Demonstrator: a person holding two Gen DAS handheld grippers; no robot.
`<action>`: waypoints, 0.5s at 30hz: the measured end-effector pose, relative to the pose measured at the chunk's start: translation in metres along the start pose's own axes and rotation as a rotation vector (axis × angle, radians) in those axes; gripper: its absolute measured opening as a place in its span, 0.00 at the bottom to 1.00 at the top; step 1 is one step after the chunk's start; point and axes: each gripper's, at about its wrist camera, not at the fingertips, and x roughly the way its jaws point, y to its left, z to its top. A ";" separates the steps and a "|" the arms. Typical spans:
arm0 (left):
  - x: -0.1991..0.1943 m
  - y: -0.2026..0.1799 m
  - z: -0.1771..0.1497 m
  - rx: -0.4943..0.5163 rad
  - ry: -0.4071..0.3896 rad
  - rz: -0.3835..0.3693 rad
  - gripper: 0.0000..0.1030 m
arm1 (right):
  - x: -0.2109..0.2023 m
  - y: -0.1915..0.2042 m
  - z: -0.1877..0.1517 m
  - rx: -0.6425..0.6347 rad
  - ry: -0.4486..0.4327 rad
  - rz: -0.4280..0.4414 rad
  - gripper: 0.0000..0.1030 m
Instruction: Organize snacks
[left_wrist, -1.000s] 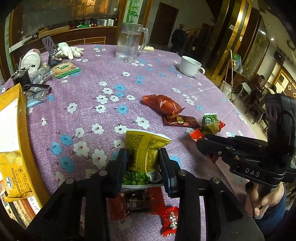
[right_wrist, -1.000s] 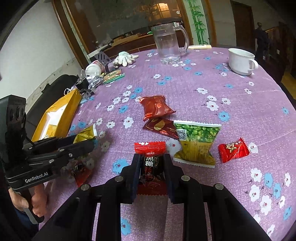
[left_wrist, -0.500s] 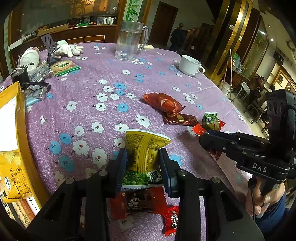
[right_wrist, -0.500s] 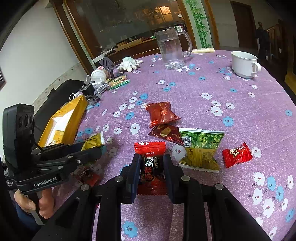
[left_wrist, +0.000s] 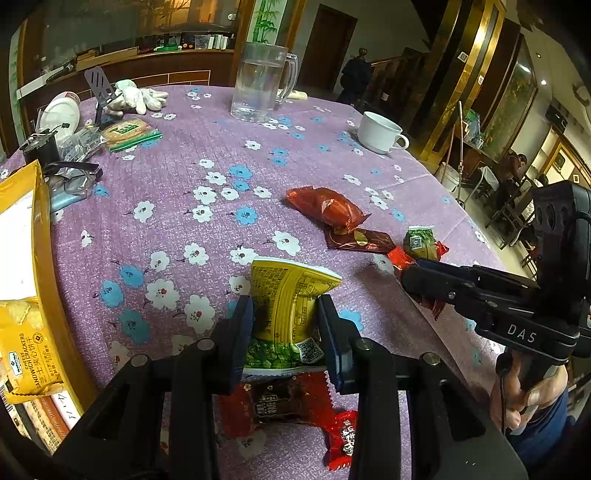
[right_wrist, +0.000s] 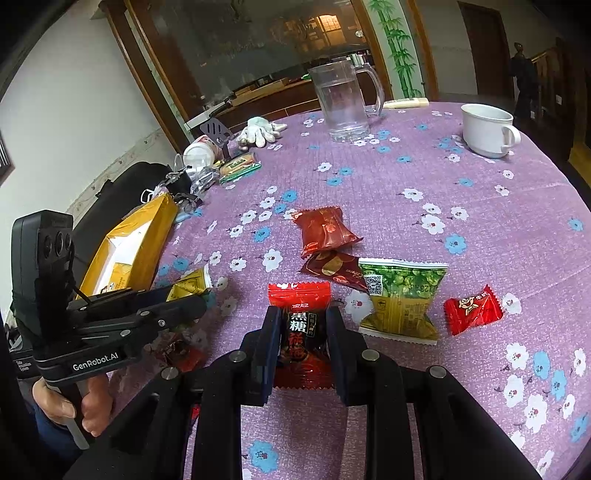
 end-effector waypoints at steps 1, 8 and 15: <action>0.000 0.000 0.000 0.000 0.000 -0.001 0.31 | 0.000 0.000 0.000 0.001 -0.001 0.000 0.25; 0.000 -0.001 0.000 0.004 -0.004 -0.005 0.31 | -0.002 0.002 0.001 -0.001 -0.007 0.017 0.25; -0.003 0.001 0.000 -0.006 -0.011 -0.013 0.31 | -0.003 0.007 0.002 -0.012 -0.020 0.025 0.25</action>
